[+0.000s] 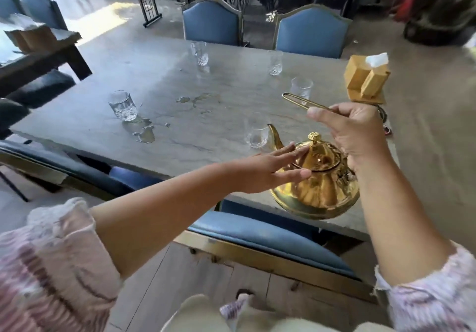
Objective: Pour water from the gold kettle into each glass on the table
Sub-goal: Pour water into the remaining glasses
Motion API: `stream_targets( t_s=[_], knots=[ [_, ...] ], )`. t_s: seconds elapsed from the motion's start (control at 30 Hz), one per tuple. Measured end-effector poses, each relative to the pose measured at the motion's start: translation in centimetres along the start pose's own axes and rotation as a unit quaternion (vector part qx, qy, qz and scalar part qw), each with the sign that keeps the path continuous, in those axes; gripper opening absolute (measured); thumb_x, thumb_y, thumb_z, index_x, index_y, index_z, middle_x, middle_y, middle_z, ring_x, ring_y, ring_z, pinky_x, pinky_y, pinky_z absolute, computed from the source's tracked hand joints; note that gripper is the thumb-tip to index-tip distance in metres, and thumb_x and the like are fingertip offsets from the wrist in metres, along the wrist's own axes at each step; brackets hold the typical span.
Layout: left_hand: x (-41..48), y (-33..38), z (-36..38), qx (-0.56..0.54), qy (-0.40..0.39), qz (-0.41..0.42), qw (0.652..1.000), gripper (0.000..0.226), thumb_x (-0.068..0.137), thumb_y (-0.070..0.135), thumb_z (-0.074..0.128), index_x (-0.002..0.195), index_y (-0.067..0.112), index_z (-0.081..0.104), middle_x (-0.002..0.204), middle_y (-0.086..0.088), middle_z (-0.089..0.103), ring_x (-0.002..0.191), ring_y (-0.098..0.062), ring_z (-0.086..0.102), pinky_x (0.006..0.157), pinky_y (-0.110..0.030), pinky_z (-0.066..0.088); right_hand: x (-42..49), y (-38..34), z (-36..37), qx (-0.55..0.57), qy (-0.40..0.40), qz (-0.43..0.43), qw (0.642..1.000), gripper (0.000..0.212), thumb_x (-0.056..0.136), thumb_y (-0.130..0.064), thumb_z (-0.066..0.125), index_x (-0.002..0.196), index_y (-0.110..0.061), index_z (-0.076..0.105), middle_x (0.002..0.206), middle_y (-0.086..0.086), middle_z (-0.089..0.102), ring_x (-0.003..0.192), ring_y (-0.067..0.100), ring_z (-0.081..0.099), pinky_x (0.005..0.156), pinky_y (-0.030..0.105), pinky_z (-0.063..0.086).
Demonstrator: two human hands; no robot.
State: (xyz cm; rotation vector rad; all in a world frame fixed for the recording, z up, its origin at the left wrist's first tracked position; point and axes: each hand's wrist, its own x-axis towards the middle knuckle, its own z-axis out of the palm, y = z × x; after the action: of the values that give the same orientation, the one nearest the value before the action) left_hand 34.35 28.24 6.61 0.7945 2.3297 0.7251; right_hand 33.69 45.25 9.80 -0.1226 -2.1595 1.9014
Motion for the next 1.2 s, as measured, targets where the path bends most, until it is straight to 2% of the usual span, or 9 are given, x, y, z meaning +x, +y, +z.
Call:
stream_targets(
  t_s=[0.17, 0.27, 0.43, 0.57, 0.67, 0.77, 0.83, 1.03, 1.2],
  knots=[
    [0.6, -2.2, -0.6, 0.011, -0.021, 0.021, 0.999, 0.067, 0.087, 0.064, 0.031, 0.144, 0.051, -0.003, 0.159, 0.01, -0.011, 0.146, -0.028, 0.01, 0.115, -0.049, 0.013, 0.6, 0.9, 1.1, -0.028, -0.022, 0.008, 0.999, 0.027, 0.075, -0.018, 0.079, 0.058, -0.015, 0.058, 0.029, -0.014, 0.038, 0.025, 0.002, 0.031, 0.032, 0.008, 0.024],
    [1.0, -3.6, -0.5, -0.005, -0.021, 0.027, 0.999, 0.07, 0.087, 0.064, 0.033, 0.144, 0.049, -0.004, 0.159, 0.009, -0.012, 0.146, -0.027, 0.007, 0.116, -0.051, 0.011, 1.3, 1.2, 1.9, -0.085, -0.058, 0.009, 0.995, 0.015, 0.075, -0.018, 0.079, 0.073, -0.011, 0.066, 0.034, -0.016, 0.049, 0.028, -0.001, 0.042, 0.035, 0.005, 0.027],
    [2.2, -5.4, -1.0, -0.045, -0.015, 0.04, 0.998, 0.077, 0.08, 0.07, 0.032, 0.145, 0.048, -0.003, 0.159, 0.01, -0.01, 0.147, -0.022, 0.004, 0.117, -0.049, 0.01, 3.0, 1.7, 3.4, -0.137, -0.048, 0.003, 0.989, 0.016, 0.078, -0.021, 0.077, 0.085, -0.007, 0.071, 0.044, -0.014, 0.055, 0.033, -0.004, 0.044, 0.04, 0.007, 0.031],
    [3.2, -6.1, -1.8, -0.066, -0.014, 0.054, 0.996, 0.081, 0.078, 0.072, 0.031, 0.146, 0.045, -0.004, 0.158, 0.01, -0.011, 0.147, -0.021, 0.001, 0.117, -0.047, 0.008, 4.6, 1.4, 4.5, -0.21, -0.024, -0.027, 0.977, 0.032, 0.078, -0.031, 0.076, 0.106, -0.017, 0.069, 0.083, -0.008, 0.063, 0.069, -0.003, 0.057, 0.058, 0.012, 0.041],
    [3.8, -6.9, -2.8, -0.078, -0.015, 0.062, 0.995, 0.081, 0.078, 0.072, 0.031, 0.146, 0.046, -0.006, 0.158, 0.011, -0.013, 0.146, -0.021, 0.001, 0.118, -0.048, 0.008, 5.8, 0.6, 5.5, -0.242, -0.03, -0.048, 0.969, 0.025, 0.079, -0.031, 0.074, 0.103, -0.023, 0.068, 0.083, -0.01, 0.062, 0.068, -0.001, 0.053, 0.057, 0.015, 0.04],
    [4.1, -7.9, -3.4, -0.093, -0.016, 0.081, 0.992, 0.08, 0.08, 0.07, 0.032, 0.144, 0.048, -0.01, 0.157, 0.013, -0.016, 0.146, -0.02, 0.002, 0.118, -0.047, 0.008, 7.1, -0.2, 6.8, -0.273, -0.036, -0.044, 0.96, 0.028, 0.078, -0.029, 0.075, 0.104, -0.019, 0.071, 0.116, 0.002, 0.066, 0.107, 0.012, 0.059, 0.082, 0.021, 0.043],
    [4.3, -8.4, -3.5, -0.103, -0.014, 0.091, 0.99, 0.078, 0.083, 0.067, 0.033, 0.143, 0.049, -0.013, 0.157, 0.014, -0.018, 0.146, -0.019, 0.001, 0.118, -0.046, 0.008, 7.9, -0.7, 7.5, -0.298, -0.054, -0.032, 0.952, 0.03, 0.077, -0.029, 0.077, 0.105, -0.019, 0.072, 0.128, 0.007, 0.063, 0.121, 0.019, 0.056, 0.09, 0.025, 0.04],
    [5.3, -9.4, -4.2, -0.14, -0.009, 0.109, 0.984, 0.072, 0.088, 0.064, 0.032, 0.144, 0.047, -0.009, 0.158, 0.011, -0.014, 0.146, -0.016, -0.005, 0.119, -0.049, 0.005, 9.3, -1.9, 9.0, -0.333, -0.065, 0.0, 0.941, 0.031, 0.075, -0.028, 0.078, 0.104, -0.018, 0.073, 0.119, 0.011, 0.067, 0.103, 0.014, 0.058, 0.081, 0.024, 0.04],
    [5.8, -9.9, -4.3, -0.093, 0.006, 0.123, 0.988, 0.071, 0.082, 0.073, 0.02, 0.142, 0.05, -0.01, 0.158, 0.013, -0.008, 0.146, -0.014, -0.002, 0.116, -0.054, -0.004, 9.8, -2.4, 9.7, -0.366, -0.082, 0.003, 0.927, 0.03, 0.075, -0.027, 0.078, 0.102, -0.016, 0.074, 0.115, 0.008, 0.066, 0.105, 0.017, 0.058, 0.083, 0.023, 0.036]
  ],
)
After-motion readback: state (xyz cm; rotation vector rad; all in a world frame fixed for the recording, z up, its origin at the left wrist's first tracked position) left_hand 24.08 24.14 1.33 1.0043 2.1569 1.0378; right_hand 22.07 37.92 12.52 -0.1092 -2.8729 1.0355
